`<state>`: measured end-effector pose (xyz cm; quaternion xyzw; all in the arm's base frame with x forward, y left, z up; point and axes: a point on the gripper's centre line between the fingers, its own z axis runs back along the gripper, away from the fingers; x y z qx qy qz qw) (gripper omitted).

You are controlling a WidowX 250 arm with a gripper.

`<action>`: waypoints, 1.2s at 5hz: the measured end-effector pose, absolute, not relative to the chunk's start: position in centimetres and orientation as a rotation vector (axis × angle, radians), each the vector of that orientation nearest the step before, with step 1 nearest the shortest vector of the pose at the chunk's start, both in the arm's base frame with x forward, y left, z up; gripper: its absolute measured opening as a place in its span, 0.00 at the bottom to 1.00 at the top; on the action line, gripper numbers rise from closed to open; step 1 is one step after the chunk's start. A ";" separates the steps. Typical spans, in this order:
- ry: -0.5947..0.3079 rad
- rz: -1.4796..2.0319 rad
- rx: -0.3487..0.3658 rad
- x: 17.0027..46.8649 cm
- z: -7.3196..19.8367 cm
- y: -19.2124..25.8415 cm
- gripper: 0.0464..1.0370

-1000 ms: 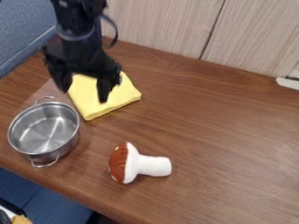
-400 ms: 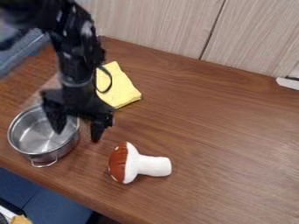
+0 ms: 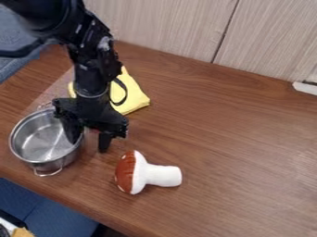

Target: Move the silver pot into the upper right side of the table

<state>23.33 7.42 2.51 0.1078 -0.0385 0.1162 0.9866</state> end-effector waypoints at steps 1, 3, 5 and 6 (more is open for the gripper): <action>-0.078 0.229 0.235 23.1 2.4 7.4 0.34; -0.104 0.244 0.251 22.5 3.3 7.6 0.03; -0.121 0.253 0.258 22.9 5.2 7.8 0.03; -0.201 0.221 0.246 24.8 8.2 6.8 0.03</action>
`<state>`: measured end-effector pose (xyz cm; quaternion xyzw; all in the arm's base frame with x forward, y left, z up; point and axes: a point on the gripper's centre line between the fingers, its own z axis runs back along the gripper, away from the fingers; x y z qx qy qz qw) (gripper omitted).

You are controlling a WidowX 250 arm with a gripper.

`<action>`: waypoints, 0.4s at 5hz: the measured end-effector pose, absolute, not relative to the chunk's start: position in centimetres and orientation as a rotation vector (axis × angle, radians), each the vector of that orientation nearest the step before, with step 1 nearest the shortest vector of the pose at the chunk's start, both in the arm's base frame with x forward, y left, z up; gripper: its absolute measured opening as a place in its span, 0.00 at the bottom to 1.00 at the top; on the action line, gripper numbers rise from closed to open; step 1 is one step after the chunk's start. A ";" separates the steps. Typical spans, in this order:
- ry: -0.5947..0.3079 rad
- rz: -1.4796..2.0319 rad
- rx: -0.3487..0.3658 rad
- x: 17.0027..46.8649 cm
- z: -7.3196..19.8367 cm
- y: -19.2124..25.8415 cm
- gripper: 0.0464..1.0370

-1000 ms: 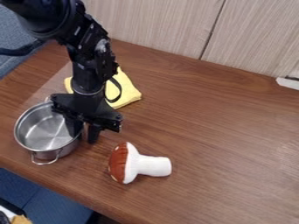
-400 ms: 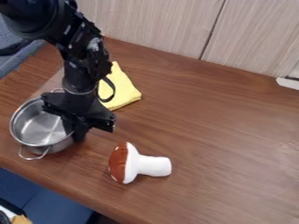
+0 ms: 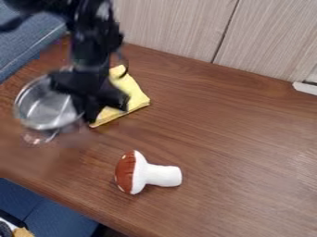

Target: Move the silver pot into the upper right side of the table

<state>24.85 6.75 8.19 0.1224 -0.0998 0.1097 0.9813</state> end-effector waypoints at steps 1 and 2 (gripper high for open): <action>-0.268 0.164 0.203 27.2 10.9 4.2 0.03; -0.300 0.065 0.148 30.4 11.8 0.0 0.03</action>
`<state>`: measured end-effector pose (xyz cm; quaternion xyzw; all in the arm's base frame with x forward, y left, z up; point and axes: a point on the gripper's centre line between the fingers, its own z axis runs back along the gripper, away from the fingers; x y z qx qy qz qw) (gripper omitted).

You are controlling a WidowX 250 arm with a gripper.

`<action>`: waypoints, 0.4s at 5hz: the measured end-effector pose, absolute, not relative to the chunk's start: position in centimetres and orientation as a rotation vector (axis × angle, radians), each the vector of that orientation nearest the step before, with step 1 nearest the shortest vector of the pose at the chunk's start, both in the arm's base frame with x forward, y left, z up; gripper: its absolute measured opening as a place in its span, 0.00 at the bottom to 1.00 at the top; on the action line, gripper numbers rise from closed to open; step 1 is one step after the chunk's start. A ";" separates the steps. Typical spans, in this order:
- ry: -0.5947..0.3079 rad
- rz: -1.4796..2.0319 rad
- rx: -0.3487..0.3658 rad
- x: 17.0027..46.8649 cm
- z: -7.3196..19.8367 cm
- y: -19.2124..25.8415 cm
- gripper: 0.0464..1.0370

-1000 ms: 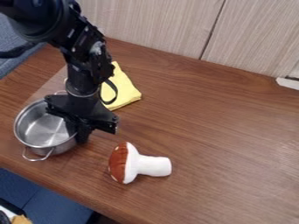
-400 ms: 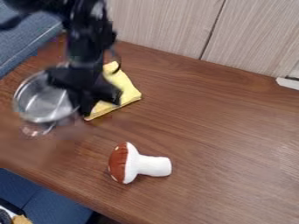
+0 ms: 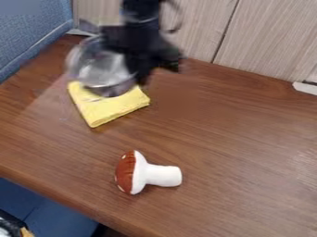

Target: Move the silver pot into the upper right side of the table

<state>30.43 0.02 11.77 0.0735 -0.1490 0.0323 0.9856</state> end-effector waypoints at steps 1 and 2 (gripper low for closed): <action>-0.285 -0.052 0.122 33.3 10.6 -4.6 0.03; -0.276 -0.157 0.106 35.1 9.3 -8.8 0.03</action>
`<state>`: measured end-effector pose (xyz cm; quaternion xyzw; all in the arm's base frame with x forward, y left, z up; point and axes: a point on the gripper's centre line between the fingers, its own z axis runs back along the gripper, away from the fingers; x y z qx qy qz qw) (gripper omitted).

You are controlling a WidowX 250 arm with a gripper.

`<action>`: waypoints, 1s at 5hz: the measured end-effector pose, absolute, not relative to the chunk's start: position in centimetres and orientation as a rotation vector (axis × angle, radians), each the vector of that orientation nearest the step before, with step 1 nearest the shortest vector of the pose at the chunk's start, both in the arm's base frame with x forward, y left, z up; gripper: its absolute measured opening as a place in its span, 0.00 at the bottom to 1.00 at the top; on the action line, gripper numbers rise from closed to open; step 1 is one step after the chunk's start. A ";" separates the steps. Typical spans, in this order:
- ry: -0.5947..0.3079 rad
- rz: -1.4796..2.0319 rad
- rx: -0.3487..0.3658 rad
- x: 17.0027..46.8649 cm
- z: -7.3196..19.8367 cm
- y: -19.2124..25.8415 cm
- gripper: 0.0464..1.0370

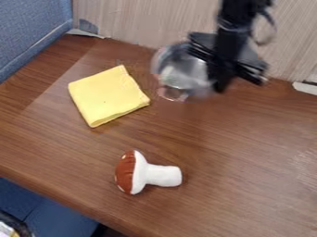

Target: Move the silver pot into the upper right side of the table

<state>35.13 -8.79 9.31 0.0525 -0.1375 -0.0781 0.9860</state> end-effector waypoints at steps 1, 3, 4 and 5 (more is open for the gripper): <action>-0.256 -0.214 0.108 35.8 7.7 -10.6 0.03; -0.191 -0.247 0.121 35.8 4.2 -10.6 0.03; -0.180 -0.251 0.124 36.0 3.4 -10.1 0.03; -0.182 -0.262 0.113 36.0 3.3 -10.2 0.05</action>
